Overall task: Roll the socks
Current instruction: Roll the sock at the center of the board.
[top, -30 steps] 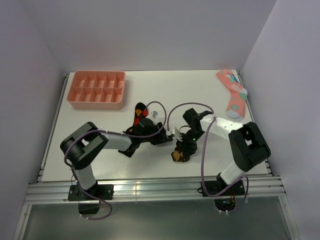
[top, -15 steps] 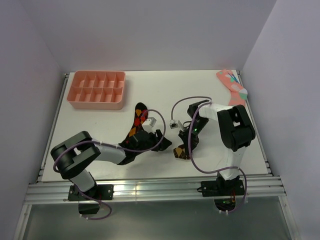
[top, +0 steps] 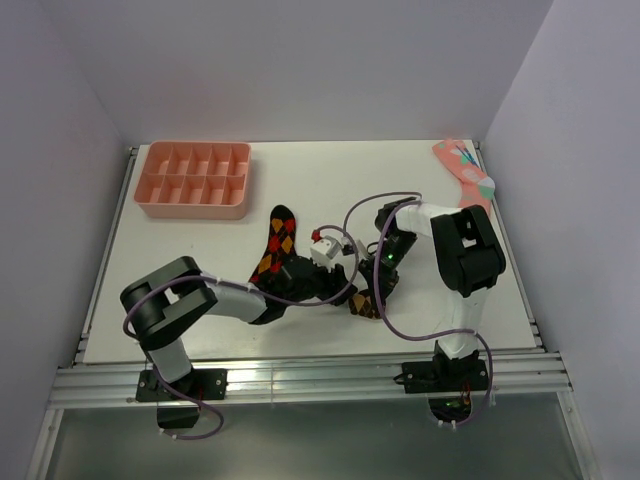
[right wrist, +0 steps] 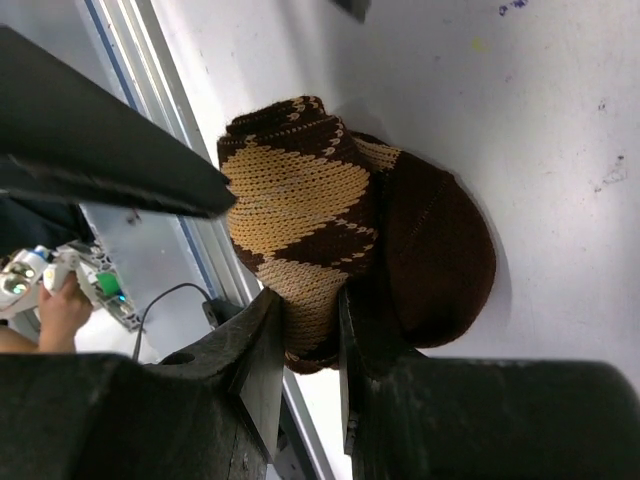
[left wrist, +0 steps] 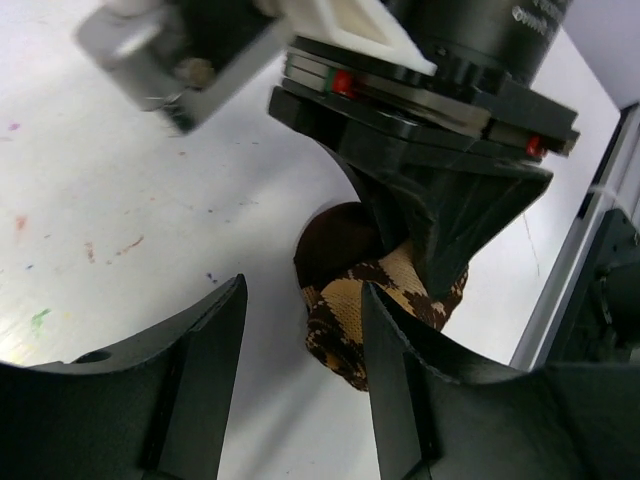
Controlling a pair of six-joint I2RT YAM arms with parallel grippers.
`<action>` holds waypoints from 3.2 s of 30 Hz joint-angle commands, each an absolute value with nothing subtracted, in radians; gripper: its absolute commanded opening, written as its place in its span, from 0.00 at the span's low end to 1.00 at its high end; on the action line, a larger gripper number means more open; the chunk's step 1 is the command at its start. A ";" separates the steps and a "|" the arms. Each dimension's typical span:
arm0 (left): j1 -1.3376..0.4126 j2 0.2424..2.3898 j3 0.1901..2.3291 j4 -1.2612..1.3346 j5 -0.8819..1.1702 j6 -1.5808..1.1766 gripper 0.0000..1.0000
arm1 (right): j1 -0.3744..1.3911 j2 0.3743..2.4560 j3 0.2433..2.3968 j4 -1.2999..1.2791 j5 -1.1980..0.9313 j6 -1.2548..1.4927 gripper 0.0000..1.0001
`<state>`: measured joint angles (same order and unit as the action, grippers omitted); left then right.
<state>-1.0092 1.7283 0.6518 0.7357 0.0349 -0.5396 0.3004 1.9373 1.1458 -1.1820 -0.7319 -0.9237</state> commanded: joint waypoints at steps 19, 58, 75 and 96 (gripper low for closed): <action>-0.965 1.851 0.778 0.718 0.540 -0.379 0.58 | 0.287 1.994 1.173 -1.114 -0.534 -0.854 0.11; -1.054 1.940 1.035 0.123 0.121 -0.620 0.00 | 0.287 1.827 1.111 -0.911 -0.491 -0.701 0.45; -1.031 2.009 1.258 -0.314 0.179 -0.611 0.00 | 0.213 1.631 1.066 -0.833 -0.649 -0.718 0.59; -0.953 2.040 1.275 -0.388 0.336 -0.557 0.00 | 0.040 1.637 1.141 -0.940 -0.799 -0.802 0.60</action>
<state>-0.9585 1.9816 1.2858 -0.2142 0.3290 -0.5911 0.0589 1.6833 1.1213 -0.9100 -0.7494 -0.7567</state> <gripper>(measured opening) 0.092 0.600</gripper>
